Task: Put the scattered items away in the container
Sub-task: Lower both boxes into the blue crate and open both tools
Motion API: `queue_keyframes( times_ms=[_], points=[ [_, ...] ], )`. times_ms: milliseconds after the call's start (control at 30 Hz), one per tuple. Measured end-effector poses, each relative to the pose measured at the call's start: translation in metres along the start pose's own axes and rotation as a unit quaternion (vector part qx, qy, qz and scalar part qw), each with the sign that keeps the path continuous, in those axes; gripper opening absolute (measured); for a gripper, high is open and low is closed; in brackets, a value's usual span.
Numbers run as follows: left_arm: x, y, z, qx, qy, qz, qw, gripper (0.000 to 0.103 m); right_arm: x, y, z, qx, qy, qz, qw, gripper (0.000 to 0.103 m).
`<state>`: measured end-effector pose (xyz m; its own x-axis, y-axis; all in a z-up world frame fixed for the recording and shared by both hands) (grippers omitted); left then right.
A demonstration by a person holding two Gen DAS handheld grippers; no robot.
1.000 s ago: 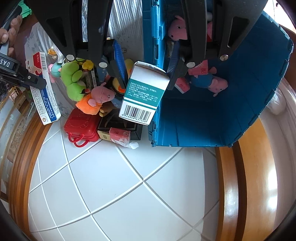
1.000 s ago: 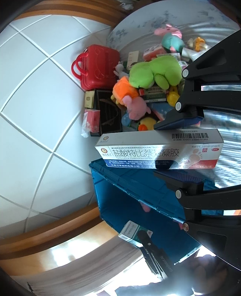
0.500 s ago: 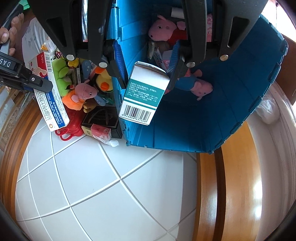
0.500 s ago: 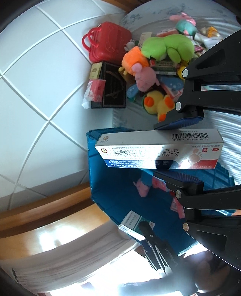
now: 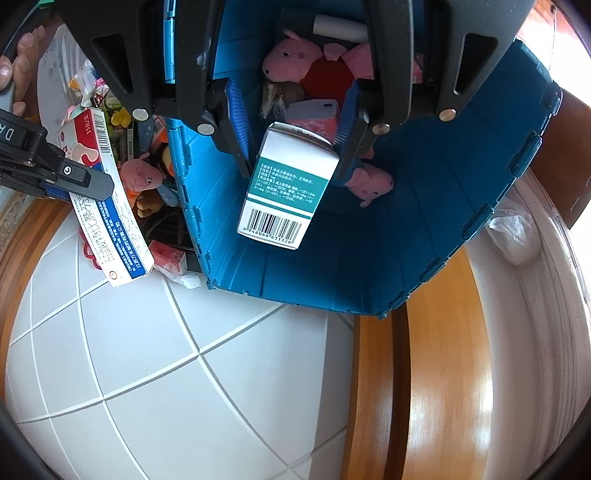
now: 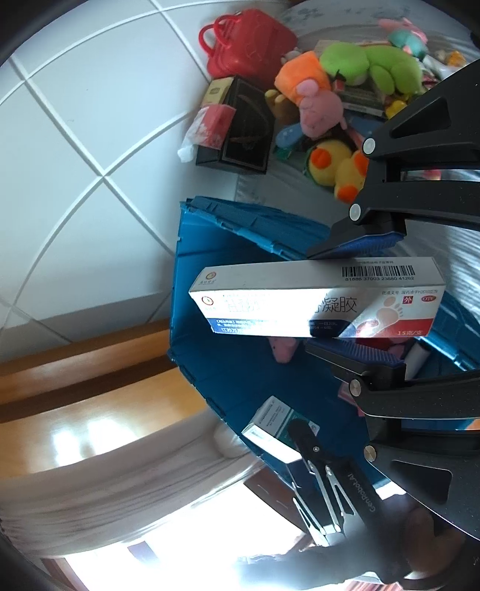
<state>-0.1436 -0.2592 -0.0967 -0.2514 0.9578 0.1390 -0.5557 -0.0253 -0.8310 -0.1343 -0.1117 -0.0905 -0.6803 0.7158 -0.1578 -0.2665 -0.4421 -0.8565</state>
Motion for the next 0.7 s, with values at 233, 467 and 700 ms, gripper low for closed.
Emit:
queue_keyframes(
  times_ms=[233, 467, 700],
  points=[
    [-0.028, 0.007, 0.005, -0.004, -0.022, 0.016, 0.9996, 0.041, -0.027, 0.023, 0.020, -0.012, -0.023, 0.015, 1.000, 0.041],
    [-0.053, 0.009, 0.011, -0.006, -0.036, 0.032, 0.9988, 0.042, -0.046, 0.040, 0.030, -0.021, -0.040, 0.020, 0.999, 0.041],
    [-0.071, 0.010, 0.016, -0.006, -0.046, 0.039, 0.9982, 0.042, -0.058, 0.047, 0.038, -0.021, -0.049, 0.025, 0.998, 0.041]
  ],
)
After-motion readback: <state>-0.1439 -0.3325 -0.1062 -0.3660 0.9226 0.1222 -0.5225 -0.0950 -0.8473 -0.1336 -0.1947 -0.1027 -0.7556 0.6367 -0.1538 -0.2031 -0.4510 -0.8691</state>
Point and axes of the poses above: each gripper's, at about its wrist camera, not at the fingertips, and y roughly the way its jaws point, x to its right, z to its top, the point moved 7 cm from there along y, roughly the way its jaws point, and after that the axes turned 15 degrees about -x, right-handed, at the moved point
